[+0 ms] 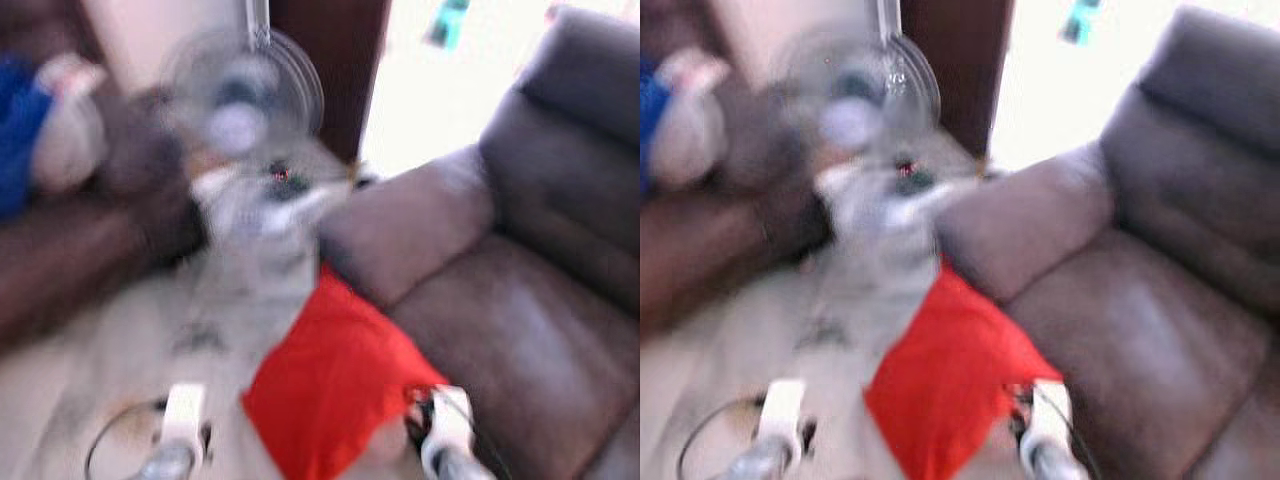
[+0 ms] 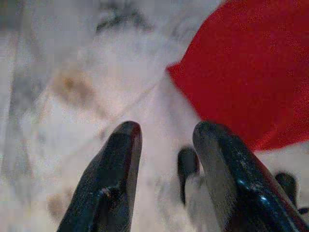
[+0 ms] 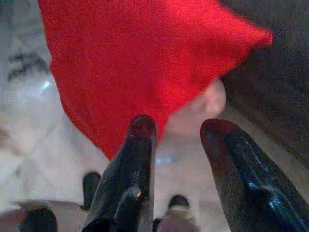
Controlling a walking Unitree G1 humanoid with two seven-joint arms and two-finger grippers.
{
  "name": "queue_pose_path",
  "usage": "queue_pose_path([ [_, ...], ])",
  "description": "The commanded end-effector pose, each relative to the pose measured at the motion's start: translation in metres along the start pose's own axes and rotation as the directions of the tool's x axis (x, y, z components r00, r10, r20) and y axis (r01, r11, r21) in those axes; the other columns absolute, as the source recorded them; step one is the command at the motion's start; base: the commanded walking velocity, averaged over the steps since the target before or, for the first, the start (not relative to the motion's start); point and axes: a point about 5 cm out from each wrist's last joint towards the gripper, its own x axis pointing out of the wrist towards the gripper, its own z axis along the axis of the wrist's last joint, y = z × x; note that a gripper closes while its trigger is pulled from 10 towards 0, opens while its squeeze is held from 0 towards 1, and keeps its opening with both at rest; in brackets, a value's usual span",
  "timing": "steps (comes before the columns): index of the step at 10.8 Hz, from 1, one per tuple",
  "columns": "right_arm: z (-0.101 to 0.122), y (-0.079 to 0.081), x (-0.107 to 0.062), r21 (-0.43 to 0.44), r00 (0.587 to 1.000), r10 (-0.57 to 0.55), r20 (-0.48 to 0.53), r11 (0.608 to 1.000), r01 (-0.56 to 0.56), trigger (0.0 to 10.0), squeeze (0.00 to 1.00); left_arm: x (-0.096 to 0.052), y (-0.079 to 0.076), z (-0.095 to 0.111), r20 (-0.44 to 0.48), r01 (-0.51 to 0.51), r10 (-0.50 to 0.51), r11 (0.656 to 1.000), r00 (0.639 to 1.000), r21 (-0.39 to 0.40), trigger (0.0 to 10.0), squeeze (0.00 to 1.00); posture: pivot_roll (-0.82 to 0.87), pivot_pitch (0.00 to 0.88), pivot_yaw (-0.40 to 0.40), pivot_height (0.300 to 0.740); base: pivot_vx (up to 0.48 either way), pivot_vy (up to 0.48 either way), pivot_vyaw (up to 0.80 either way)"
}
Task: Move the pillow to the sofa from floor
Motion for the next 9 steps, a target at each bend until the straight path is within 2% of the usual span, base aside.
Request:
queue_pose_path([
  [1,-0.0118,-0.0140,-0.0049,-0.007,0.999,-0.039,-0.037,0.999,0.039,10.0,0.00,0.0003,-0.0084,0.0008,0.000,0.022,-0.022,1.000,1.000,0.000,10.0,0.00,0.02,0.065,-0.049,0.740,0.319,0.000,0.00],
  [2,-0.0126,-0.0135,-0.0051,-0.021,0.999,-0.034,-0.040,0.999,0.033,10.0,0.00,0.0003,-0.0085,0.0008,0.003,0.023,-0.023,1.000,1.000,0.000,10.0,0.00,0.02,0.064,-0.049,0.740,0.277,0.000,0.62],
  [4,-0.0140,-0.0125,-0.0053,-0.016,0.999,-0.030,-0.042,0.999,0.029,10.0,0.00,0.0002,-0.0088,0.0012,0.010,0.028,-0.028,1.000,1.000,-0.005,10.0,0.00,0.02,0.061,-0.050,0.740,0.000,0.000,0.80],
  [6,-0.0134,-0.0135,-0.0054,0.016,0.999,-0.036,-0.034,0.999,0.037,10.0,0.00,0.0003,-0.0096,0.0014,0.008,0.030,-0.030,1.000,1.000,-0.004,10.0,0.00,0.02,0.058,-0.051,0.740,0.000,0.000,0.00],
  [9,-0.0109,-0.0131,-0.0046,0.017,0.999,-0.035,-0.030,0.999,0.035,10.0,0.00,0.0003,-0.0101,0.0013,0.007,0.035,-0.035,0.999,0.999,-0.005,10.0,0.00,0.02,0.058,-0.053,0.740,0.000,0.000,0.00],
])
